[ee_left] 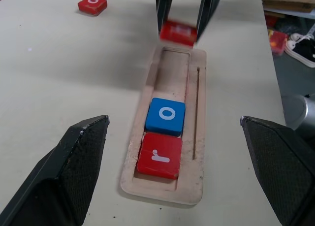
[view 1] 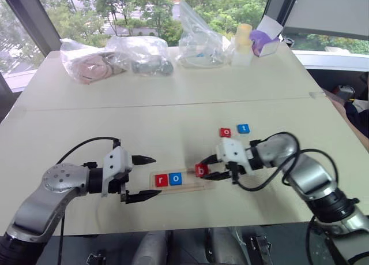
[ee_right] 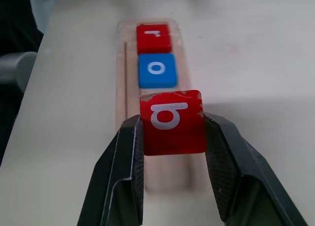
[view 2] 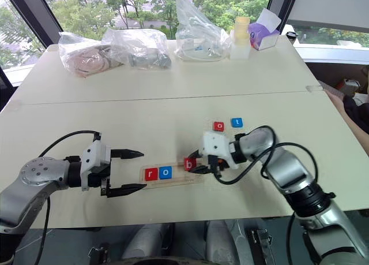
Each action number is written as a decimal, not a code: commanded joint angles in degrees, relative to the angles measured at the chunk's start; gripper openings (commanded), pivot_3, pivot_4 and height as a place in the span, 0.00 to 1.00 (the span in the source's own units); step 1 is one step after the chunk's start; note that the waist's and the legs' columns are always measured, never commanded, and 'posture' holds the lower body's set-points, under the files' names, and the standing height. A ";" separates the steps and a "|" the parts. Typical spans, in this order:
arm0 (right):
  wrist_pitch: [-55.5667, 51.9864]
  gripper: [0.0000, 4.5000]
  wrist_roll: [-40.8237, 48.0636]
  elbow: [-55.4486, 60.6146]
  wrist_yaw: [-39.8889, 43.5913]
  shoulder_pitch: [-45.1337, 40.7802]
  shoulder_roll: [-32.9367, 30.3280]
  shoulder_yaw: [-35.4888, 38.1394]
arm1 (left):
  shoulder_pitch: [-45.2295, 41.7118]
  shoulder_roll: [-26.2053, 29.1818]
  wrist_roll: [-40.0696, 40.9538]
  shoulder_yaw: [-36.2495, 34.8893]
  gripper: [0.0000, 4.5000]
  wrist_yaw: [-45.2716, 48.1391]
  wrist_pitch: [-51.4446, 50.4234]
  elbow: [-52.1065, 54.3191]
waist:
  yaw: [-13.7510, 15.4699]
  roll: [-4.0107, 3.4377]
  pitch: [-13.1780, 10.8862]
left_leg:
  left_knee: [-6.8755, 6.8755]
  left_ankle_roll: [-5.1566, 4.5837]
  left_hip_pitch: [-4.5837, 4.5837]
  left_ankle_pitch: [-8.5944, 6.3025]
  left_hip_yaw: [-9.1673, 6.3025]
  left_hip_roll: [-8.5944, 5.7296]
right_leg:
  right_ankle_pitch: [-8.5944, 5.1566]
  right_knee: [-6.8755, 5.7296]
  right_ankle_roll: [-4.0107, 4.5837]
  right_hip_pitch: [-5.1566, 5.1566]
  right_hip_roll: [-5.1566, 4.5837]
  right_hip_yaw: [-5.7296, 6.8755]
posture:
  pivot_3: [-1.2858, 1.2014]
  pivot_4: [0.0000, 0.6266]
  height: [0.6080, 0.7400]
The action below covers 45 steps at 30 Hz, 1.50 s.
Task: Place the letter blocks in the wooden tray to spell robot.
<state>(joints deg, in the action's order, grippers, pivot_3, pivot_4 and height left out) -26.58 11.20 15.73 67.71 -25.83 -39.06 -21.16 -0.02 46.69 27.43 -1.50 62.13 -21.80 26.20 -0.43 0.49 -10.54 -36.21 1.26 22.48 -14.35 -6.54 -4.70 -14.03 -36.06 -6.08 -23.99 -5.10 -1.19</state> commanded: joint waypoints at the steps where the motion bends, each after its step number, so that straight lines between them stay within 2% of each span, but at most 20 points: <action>1: -0.31 0.25 -2.04 1.10 -2.18 -0.66 2.24 -2.74 | -0.38 0.33 1.48 -0.67 1.00 -0.06 -0.33 2.93 | -0.13 0.00 0.00 | 0.01 0.00 0.00 0.00 0.00 0.00 | 0.00 -0.01 0.00 -0.01 0.00 0.00 | 0.52 0.24 1.00; 24: 0.44 0.25 -6.10 -1.90 -3.95 -1.15 4.88 -5.98 | 2.54 -0.41 1.71 -0.54 1.00 -3.14 -1.08 6.13 | -0.24 0.00 0.00 | 0.02 0.02 -0.02 0.01 0.00 0.03 | 0.02 -0.04 0.00 -0.04 0.08 0.00 | 0.52 0.24 1.00; 30: -0.02 0.94 -6.25 -1.57 -3.75 -1.11 5.33 -6.17 | 2.55 -0.65 1.51 -0.39 1.00 -3.30 -0.92 6.03 | -0.24 0.00 0.00 | 0.02 0.02 -0.02 0.01 0.00 0.02 | 0.02 -0.04 0.00 -0.03 0.09 0.01 | 0.52 0.24 1.00; 31: -0.03 0.98 -6.28 -1.55 -3.67 -1.11 5.37 -6.18 | 2.54 -0.66 1.48 -0.38 1.00 -3.31 -0.89 6.01 | -0.26 0.00 0.00 | 0.02 0.02 -0.02 0.01 0.00 0.02 | 0.02 -0.04 0.00 -0.03 0.09 0.01 | 0.52 0.24 1.00; 38: -0.18 0.98 -5.93 -1.67 -4.52 -1.80 5.36 -3.97 | 2.78 -0.70 1.33 -0.23 1.00 -3.32 -0.70 5.94 | -0.24 0.00 0.00 | 0.02 0.02 -0.02 0.01 0.00 0.02 | 0.02 -0.04 0.00 -0.03 0.10 0.01 | 0.52 0.24 1.00; 41: -5.12 0.98 -2.27 -2.67 -8.10 -4.49 5.27 4.55 | 2.91 -0.66 1.26 -0.30 1.00 -3.34 -0.62 5.92 | -0.26 -0.01 0.00 | 0.02 0.03 -0.02 0.02 0.01 0.02 | 0.02 -0.05 0.01 -0.04 0.09 0.00 | 0.52 0.24 1.00; 45: -13.36 0.98 -1.70 -6.77 -19.37 -7.97 8.22 13.69 | 2.97 -0.90 1.16 -0.16 1.00 -3.52 -0.43 5.78 | -0.21 -0.01 0.00 | 0.01 0.07 -0.02 0.05 -0.01 0.03 | 0.07 -0.06 0.09 -0.04 0.10 -0.01 | 0.52 0.24 1.00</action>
<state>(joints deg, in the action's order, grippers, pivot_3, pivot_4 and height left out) -36.95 9.05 9.93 53.12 -32.95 -32.06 -11.07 2.75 45.95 28.19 -1.27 58.64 -23.18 30.49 -0.64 0.49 -10.54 -36.18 1.34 22.46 -14.30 -6.56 -4.67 -13.96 -36.12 -5.99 -24.04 -5.00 -1.20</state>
